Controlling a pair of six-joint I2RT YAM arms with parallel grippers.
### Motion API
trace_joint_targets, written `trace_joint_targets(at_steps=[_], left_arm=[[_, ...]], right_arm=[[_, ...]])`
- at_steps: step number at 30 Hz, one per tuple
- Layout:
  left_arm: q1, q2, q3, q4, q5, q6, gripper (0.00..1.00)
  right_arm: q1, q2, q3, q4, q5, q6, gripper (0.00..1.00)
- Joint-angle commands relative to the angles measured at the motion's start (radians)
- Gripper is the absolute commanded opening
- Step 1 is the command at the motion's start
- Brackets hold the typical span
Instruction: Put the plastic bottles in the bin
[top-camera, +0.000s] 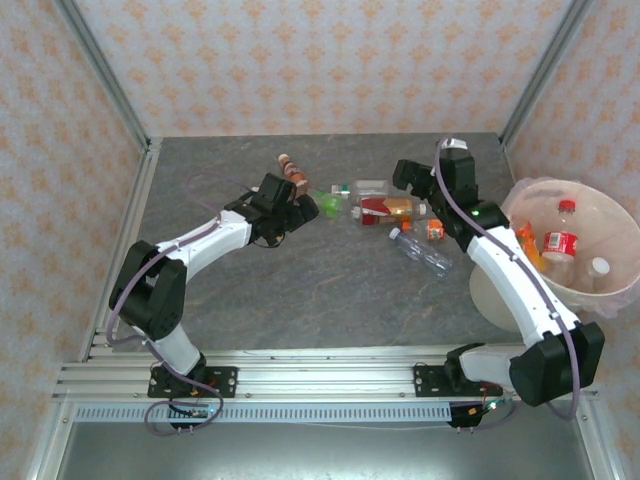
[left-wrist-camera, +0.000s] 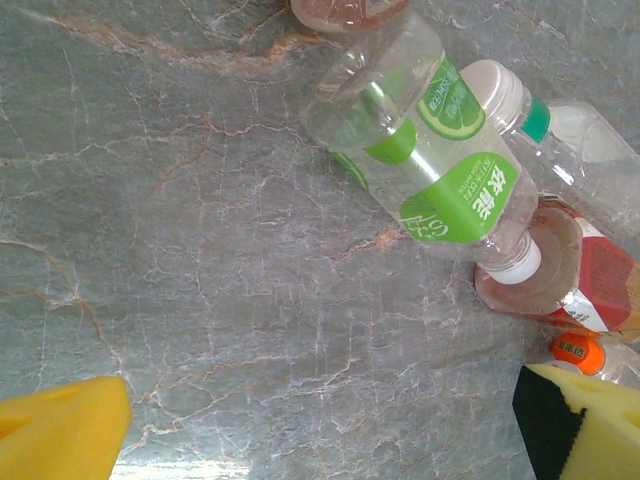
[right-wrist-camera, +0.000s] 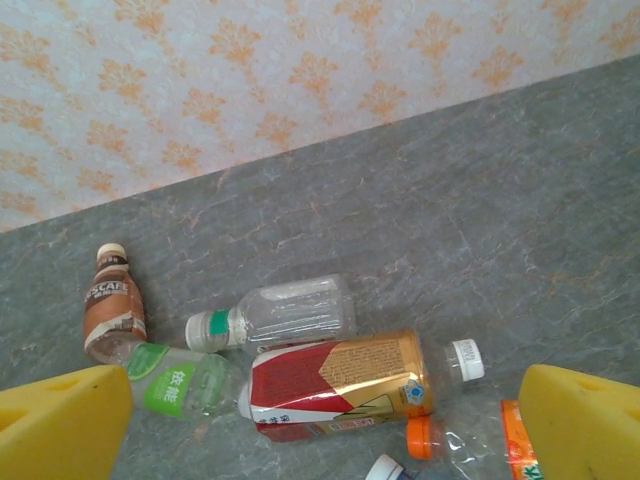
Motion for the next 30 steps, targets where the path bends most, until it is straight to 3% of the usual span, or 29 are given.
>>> trace_joint_targets(at_steps=[1, 10, 19, 23, 30], left_arm=[[0.005, -0.045, -0.008, 0.001, -0.042, -0.004, 1.00], [0.006, 0.057, 0.119, -0.008, -0.068, 0.021, 1.00], [0.026, 0.360, 0.491, -0.164, -0.189, -0.033, 1.00], [0.060, 0.423, 0.569, -0.183, -0.259, -0.070, 1.00], [0.089, 0.585, 0.793, -0.313, -0.277, 0.041, 1.00]], right_arm=[[0.007, 0.030, -0.057, 0.141, 0.006, 0.038, 0.99], [0.007, 0.131, -0.098, 0.185, -0.097, -0.049, 0.99], [0.008, 0.097, -0.150, 0.231, -0.073, -0.002, 0.99], [0.008, 0.075, -0.171, 0.224, -0.045, -0.017, 0.99], [0.007, 0.079, -0.157, 0.171, -0.001, -0.014, 0.99]])
